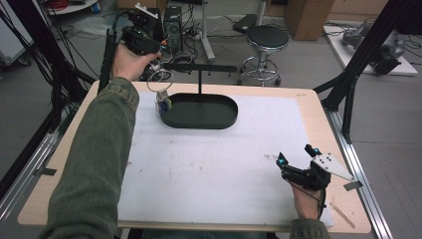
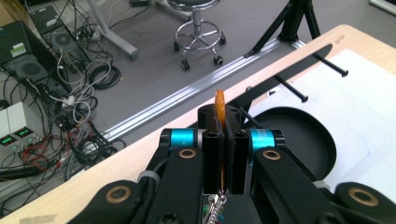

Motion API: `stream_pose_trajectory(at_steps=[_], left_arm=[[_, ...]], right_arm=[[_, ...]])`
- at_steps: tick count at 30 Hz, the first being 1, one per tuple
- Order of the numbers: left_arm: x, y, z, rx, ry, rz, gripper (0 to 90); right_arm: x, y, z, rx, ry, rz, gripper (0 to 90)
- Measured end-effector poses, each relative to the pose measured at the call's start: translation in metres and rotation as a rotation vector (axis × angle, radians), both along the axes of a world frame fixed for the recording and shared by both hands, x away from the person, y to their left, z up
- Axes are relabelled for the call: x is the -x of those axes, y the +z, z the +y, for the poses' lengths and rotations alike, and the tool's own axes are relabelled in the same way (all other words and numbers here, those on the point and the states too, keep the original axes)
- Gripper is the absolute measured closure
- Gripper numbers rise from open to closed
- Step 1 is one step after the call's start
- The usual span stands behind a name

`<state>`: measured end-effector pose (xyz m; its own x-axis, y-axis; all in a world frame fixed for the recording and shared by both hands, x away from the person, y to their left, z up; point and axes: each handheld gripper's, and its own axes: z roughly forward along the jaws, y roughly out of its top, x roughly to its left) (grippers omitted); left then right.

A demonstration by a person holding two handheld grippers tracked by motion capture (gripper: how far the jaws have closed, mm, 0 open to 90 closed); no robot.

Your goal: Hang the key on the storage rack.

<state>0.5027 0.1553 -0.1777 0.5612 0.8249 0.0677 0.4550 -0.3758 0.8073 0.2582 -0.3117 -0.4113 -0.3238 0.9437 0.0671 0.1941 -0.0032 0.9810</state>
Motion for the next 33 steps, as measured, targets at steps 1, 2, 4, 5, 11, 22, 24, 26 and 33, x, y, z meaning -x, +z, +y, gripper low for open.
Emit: stream_pose_trajectory(at_steps=[1, 2, 4, 5, 11, 22, 24, 26, 33], left_arm=[[-0.002, 0.000, -0.001, 0.006, 0.002, -0.004, 87.6], [-0.003, 0.000, -0.001, 0.007, 0.003, -0.003, 87.6], [-0.007, 0.000, -0.002, 0.009, 0.006, -0.002, 87.6], [-0.010, -0.001, -0.003, 0.013, 0.004, 0.001, 87.5], [-0.023, -0.008, -0.005, 0.010, 0.011, 0.008, 87.6], [-0.039, -0.011, -0.007, 0.066, 0.030, 0.002, 87.6], [-0.042, -0.013, -0.008, 0.070, 0.033, 0.006, 87.6], [-0.045, -0.016, -0.008, 0.079, 0.037, 0.007, 87.6], [-0.050, -0.025, -0.013, 0.070, 0.035, 0.036, 87.5]], right_arm=[[0.000, 0.000, 0.000, -0.001, 0.000, 0.001, 0.4], [0.000, 0.000, 0.000, -0.002, -0.001, 0.002, 0.4], [0.000, 0.000, 0.000, -0.004, 0.001, 0.003, 0.4], [0.001, 0.000, 0.000, -0.005, 0.000, 0.003, 0.4], [0.002, 0.000, -0.002, -0.007, -0.006, 0.003, 0.4], [0.001, -0.002, -0.002, -0.004, -0.011, 0.007, 0.4], [0.002, -0.002, -0.002, -0.005, -0.012, 0.009, 0.4], [0.002, -0.002, -0.003, -0.007, -0.014, 0.011, 0.4], [0.002, -0.002, -0.004, -0.011, -0.020, 0.009, 0.4]])
